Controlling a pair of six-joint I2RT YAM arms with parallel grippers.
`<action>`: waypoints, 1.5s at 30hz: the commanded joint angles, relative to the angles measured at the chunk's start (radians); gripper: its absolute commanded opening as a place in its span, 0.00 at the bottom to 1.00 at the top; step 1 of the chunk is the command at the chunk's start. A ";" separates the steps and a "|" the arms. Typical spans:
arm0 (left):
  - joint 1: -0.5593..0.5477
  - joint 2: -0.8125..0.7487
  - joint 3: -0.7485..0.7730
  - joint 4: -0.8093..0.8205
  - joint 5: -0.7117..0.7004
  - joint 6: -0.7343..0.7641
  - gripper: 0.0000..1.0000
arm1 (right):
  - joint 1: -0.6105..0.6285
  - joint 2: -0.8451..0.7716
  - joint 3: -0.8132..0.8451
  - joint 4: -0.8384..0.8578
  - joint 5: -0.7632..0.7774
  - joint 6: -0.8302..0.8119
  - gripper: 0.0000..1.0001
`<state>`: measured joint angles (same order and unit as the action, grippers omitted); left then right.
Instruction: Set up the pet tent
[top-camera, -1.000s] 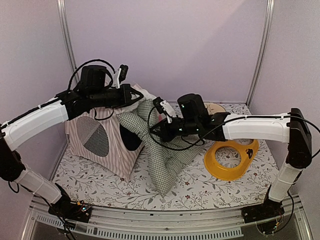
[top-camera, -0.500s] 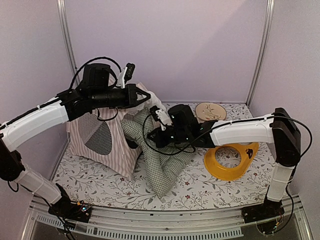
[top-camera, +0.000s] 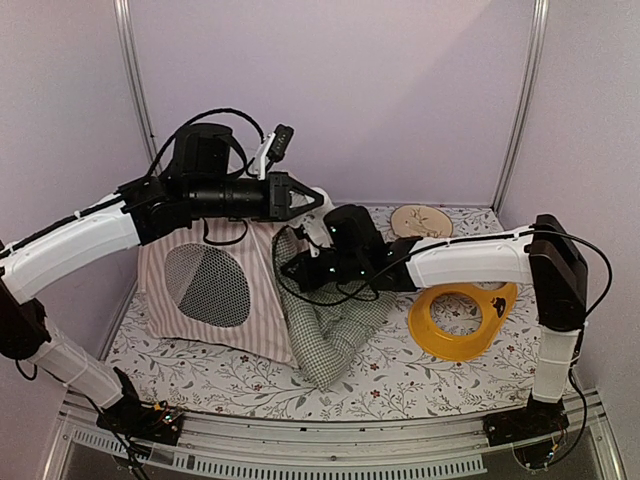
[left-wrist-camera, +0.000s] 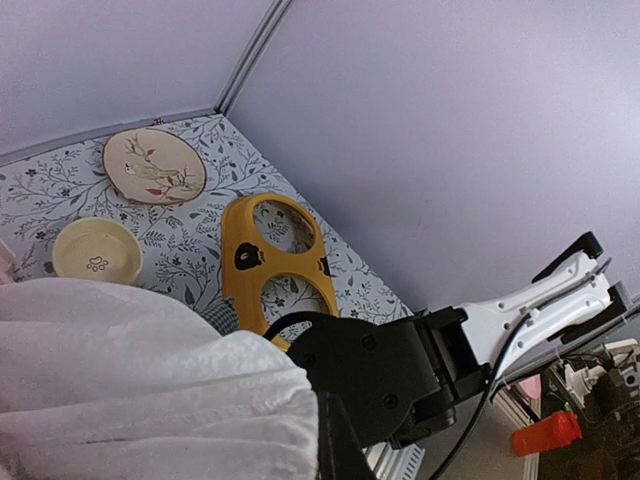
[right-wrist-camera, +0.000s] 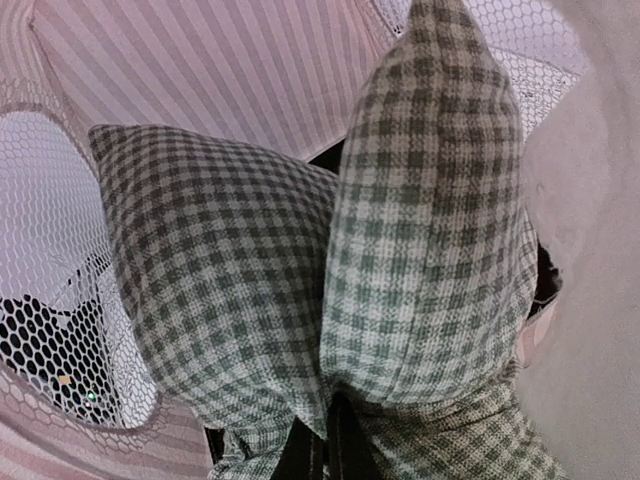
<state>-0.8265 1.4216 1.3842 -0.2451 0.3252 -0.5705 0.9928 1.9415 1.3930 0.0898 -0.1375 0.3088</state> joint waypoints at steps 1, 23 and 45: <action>-0.047 0.026 0.063 0.050 0.071 0.051 0.00 | -0.007 0.055 0.096 0.022 -0.041 0.036 0.00; -0.080 -0.100 -0.148 -0.011 -0.065 0.080 0.27 | -0.032 0.254 0.276 -0.066 -0.198 0.128 0.00; -0.089 -0.392 -0.187 -0.277 -0.678 -0.037 0.64 | -0.032 0.322 0.327 -0.052 -0.246 0.161 0.00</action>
<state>-0.9054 1.0039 1.1767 -0.3965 -0.1692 -0.5610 0.9634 2.2391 1.6932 0.0158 -0.3595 0.4576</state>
